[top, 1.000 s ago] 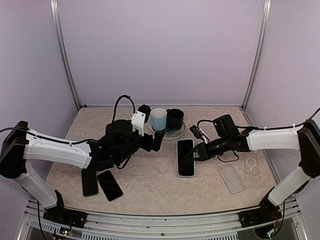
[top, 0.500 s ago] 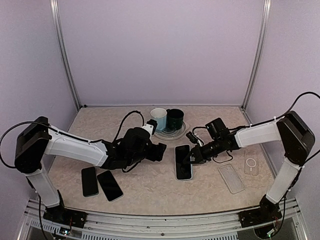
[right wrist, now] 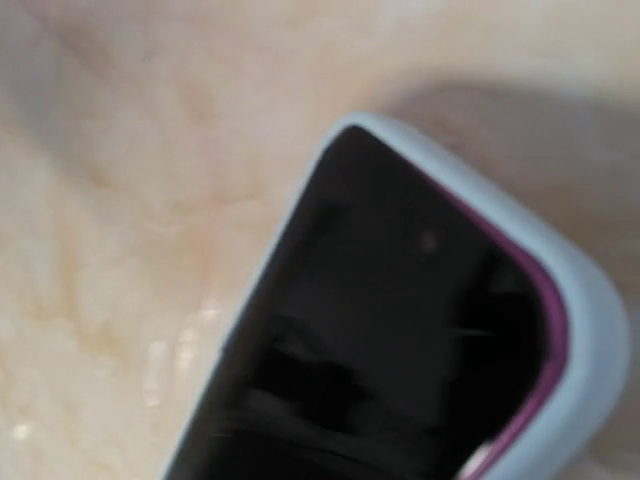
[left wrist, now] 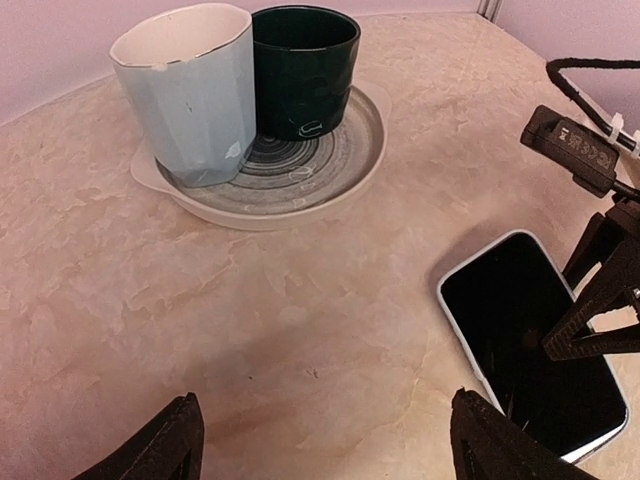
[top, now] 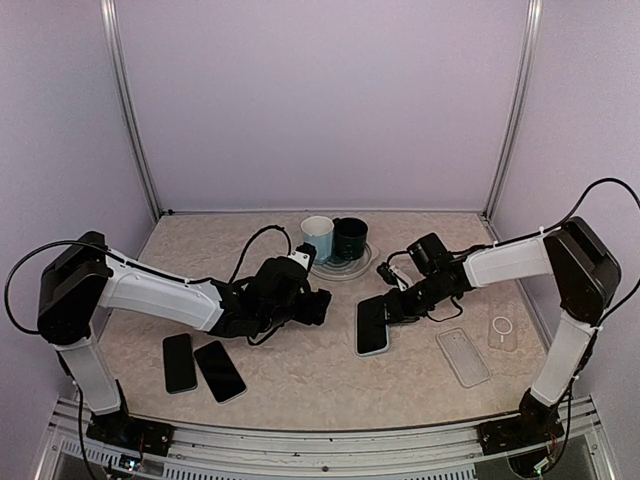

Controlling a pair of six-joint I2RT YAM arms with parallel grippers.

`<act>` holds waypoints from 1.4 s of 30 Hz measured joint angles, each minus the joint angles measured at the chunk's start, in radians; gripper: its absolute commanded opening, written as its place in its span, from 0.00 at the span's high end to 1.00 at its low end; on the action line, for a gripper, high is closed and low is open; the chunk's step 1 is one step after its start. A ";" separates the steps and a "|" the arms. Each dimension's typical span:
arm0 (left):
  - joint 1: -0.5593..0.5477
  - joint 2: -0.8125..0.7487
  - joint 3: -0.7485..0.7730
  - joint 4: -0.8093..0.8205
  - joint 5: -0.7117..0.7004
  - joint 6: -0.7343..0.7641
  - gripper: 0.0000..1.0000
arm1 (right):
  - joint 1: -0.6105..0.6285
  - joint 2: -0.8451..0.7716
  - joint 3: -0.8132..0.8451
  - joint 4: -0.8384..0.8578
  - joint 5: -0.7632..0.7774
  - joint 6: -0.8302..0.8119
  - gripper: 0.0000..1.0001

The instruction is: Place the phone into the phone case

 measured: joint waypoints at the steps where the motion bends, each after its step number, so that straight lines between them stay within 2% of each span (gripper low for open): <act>1: 0.000 0.000 0.000 -0.004 -0.004 0.000 0.16 | 0.000 0.000 0.002 -0.009 0.016 -0.004 0.61; 9: 0.000 0.000 0.000 -0.014 -0.027 0.000 0.15 | -0.009 -0.035 0.018 -0.128 0.205 -0.035 0.53; 12: 0.000 0.000 0.000 -0.016 -0.032 0.000 0.15 | -0.011 -0.083 0.047 -0.195 0.293 -0.048 0.43; 18: 0.000 -0.018 -0.007 -0.018 -0.050 0.008 0.04 | -0.010 -0.245 0.041 -0.333 0.459 -0.016 0.34; 21: 0.000 -0.043 -0.012 -0.019 -0.072 0.012 0.01 | -0.001 -0.339 -0.027 -0.405 0.508 0.026 0.34; 26: 0.003 -0.084 -0.012 -0.037 -0.118 0.016 0.01 | 0.075 -0.358 -0.121 -0.482 0.547 0.106 0.36; 30: 0.006 -0.111 -0.012 -0.084 -0.154 0.008 0.01 | 0.114 -0.360 -0.196 -0.498 0.563 0.145 0.47; 33: 0.008 -0.145 -0.019 -0.115 -0.172 -0.006 0.01 | 0.114 -0.359 -0.222 -0.506 0.576 0.164 0.51; 34: 0.008 -0.162 -0.028 -0.121 -0.176 -0.013 0.01 | 0.113 -0.359 -0.223 -0.506 0.583 0.170 0.55; 40: 0.008 -0.253 -0.079 -0.156 -0.190 -0.059 0.01 | 0.113 -0.352 -0.234 -0.472 0.572 0.175 0.97; 42: 0.008 -0.273 -0.083 -0.178 -0.202 -0.071 0.01 | 0.113 -0.337 -0.237 -0.467 0.565 0.175 1.00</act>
